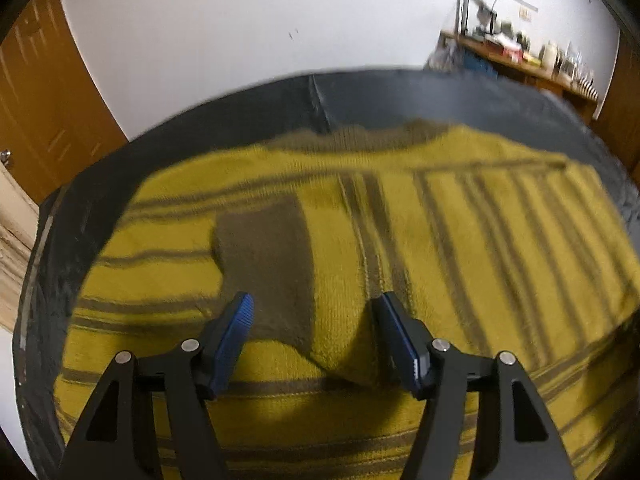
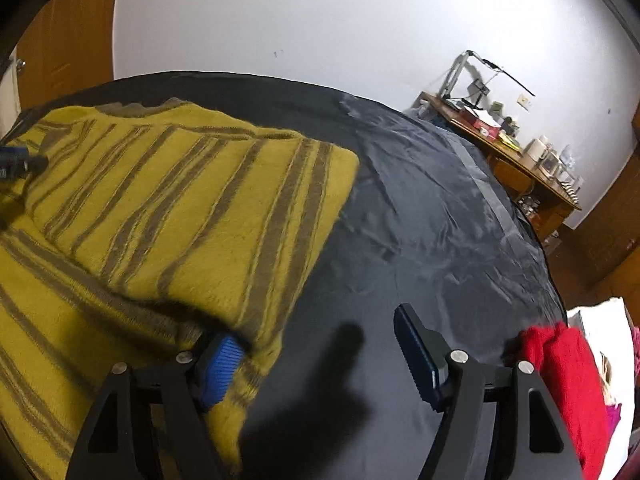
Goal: Fold clothes
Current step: 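Lower the sleeve onto the sweater body and open the left gripper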
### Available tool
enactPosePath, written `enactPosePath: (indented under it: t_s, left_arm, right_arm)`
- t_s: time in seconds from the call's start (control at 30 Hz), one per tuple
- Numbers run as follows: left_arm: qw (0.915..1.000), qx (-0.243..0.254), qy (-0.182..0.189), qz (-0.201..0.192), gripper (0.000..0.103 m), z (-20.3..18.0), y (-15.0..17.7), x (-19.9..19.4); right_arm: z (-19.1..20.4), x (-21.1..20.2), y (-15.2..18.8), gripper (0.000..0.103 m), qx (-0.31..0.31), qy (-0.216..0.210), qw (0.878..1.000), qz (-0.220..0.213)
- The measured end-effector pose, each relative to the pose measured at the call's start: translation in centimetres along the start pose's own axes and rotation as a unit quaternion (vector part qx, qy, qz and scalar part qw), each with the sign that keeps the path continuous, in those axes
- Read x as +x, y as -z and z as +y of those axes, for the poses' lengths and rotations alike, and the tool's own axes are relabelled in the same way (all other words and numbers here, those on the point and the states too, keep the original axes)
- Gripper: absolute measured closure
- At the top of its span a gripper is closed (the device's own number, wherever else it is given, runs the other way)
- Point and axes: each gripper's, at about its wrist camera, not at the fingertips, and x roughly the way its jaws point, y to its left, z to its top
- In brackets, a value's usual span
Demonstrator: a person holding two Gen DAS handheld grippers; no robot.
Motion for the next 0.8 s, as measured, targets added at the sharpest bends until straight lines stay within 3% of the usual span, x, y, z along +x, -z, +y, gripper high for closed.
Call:
enactPosePath:
  t_s: [0.13, 0.27, 0.43, 0.57, 0.8]
  left_arm:
    - [0.9999, -0.013, 0.009, 0.002, 0.03, 0.0, -0.4, 0.3]
    - [0.9998, -0.013, 0.011, 0.008, 0.026, -0.7, -0.9, 0.8]
    - [0.9985, -0.039, 0.033, 0.02, 0.021, -2.0, -2.2, 1.7]
    - [0.9995, -0.016, 0.025, 0.008, 0.021, -3.9, -2.2, 1.5]
    - [0.9983, -0.029, 0.046, 0.023, 0.017, -2.6, -2.3, 1.6]
  right_arm:
    - [-0.3, 1.2, -1.4, 0.028, -0.041, 0.075, 0.996, -0.003]
    - [-2.0, 3.2, -3.0, 0.021, -0.032, 0.082, 0.996, 0.009]
    - [-4.1, 5.4, -4.9, 0.021, -0.02, 0.1, 0.995, 0.018]
    - [-5.7, 7.1, -6.3, 0.021, -0.01, 0.116, 0.993, 0.028]
    - [-5.5, 5.2, -5.0, 0.021, -0.019, 0.094, 0.995, 0.025]
